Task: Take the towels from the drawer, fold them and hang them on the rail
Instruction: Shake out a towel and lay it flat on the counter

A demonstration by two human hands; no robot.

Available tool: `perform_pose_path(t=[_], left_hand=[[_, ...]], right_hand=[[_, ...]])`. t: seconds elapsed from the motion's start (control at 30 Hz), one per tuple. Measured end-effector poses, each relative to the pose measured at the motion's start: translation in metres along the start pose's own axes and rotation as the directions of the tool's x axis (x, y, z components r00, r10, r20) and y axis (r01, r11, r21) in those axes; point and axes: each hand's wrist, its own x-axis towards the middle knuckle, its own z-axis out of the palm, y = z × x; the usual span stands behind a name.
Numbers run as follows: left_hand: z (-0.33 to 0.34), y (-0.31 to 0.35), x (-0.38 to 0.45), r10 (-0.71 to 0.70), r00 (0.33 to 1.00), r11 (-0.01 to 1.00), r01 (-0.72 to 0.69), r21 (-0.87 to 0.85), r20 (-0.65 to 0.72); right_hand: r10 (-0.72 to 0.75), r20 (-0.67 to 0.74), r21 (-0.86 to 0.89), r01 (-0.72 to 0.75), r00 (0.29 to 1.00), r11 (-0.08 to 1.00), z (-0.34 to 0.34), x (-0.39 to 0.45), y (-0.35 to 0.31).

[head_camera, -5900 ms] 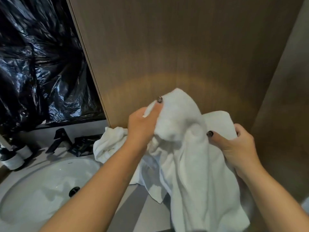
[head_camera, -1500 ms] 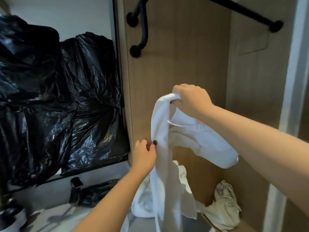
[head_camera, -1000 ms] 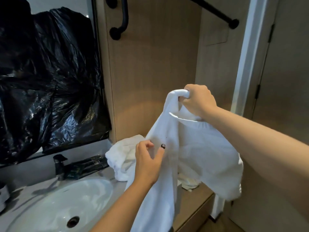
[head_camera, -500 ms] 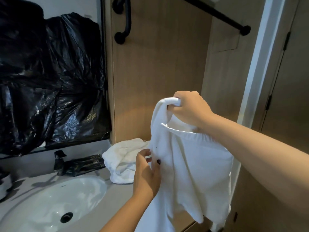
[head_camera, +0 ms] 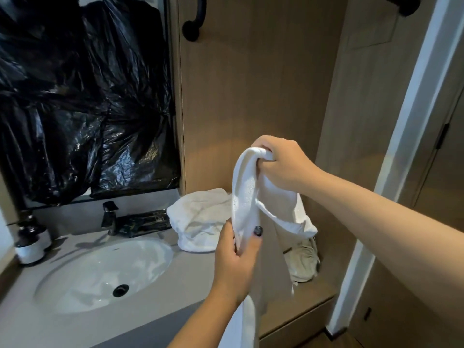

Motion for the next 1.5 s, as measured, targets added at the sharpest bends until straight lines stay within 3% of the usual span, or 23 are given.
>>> perform_pose_path(t=[0.1,0.17,0.27,0.37,0.5,0.6,0.7,0.77,0.83,0.97,1.07,1.23,1.33,1.5], left_hand=[[-0.008,-0.009,-0.008,-0.035,0.984,0.985,0.064,0.159,-0.175],[-0.022,-0.01,-0.004,-0.103,0.951,0.978,0.15,0.143,-0.291],[-0.041,-0.002,0.017,-0.111,0.911,0.976,0.174,0.128,-0.397],[-0.04,0.017,0.032,-0.031,0.954,0.971,0.1,0.219,-0.297],[-0.027,0.042,0.04,0.061,0.988,0.958,-0.019,0.286,-0.14],[-0.023,0.057,0.042,0.121,0.992,0.94,-0.103,0.327,-0.033],[-0.033,0.063,0.045,0.157,0.987,0.938,-0.143,0.317,-0.018],[-0.044,0.063,0.048,0.16,0.986,0.937,-0.137,0.322,-0.044],[-0.057,0.059,0.049,0.157,0.984,0.931,-0.118,0.346,-0.087],[-0.079,0.036,0.051,0.07,0.977,0.928,0.01,0.372,-0.201],[-0.093,0.011,0.043,0.053,0.983,0.896,0.03,0.443,-0.174],[-0.121,-0.025,0.023,-0.051,0.978,0.879,0.139,0.456,-0.2],[-0.129,-0.03,0.025,-0.113,0.964,0.884,0.208,0.419,-0.241],[-0.127,-0.005,0.03,0.008,0.967,0.895,0.107,0.433,-0.255]], right_hand=[[0.086,-0.007,0.066,-0.085,0.996,0.994,0.011,-0.013,0.009],[0.094,-0.002,0.106,-0.094,0.996,0.99,0.016,-0.032,0.019],[0.037,0.126,0.084,-0.047,0.991,0.995,0.02,-0.066,0.034],[0.135,0.263,0.183,-0.186,0.955,0.965,0.019,-0.086,0.047],[0.252,0.424,0.416,-0.434,0.87,0.799,0.021,-0.099,0.056],[0.231,0.491,0.535,-0.5,0.84,0.681,0.028,-0.104,0.049],[0.177,0.519,0.642,-0.518,0.836,0.565,0.036,-0.104,0.036],[0.224,0.364,0.679,-0.422,0.904,0.601,0.042,-0.097,0.024],[0.261,0.138,0.639,-0.287,0.955,0.713,0.048,-0.086,0.015],[0.213,-0.075,0.502,-0.148,0.974,0.852,0.058,-0.065,-0.001],[0.22,-0.124,0.429,-0.147,0.968,0.891,0.064,-0.054,-0.003],[0.311,-0.204,0.487,-0.179,0.928,0.855,0.059,-0.037,0.001],[0.285,-0.257,0.35,-0.186,0.924,0.918,0.053,-0.032,0.003],[0.239,-0.038,0.138,-0.232,0.97,0.963,0.041,-0.042,0.02]])
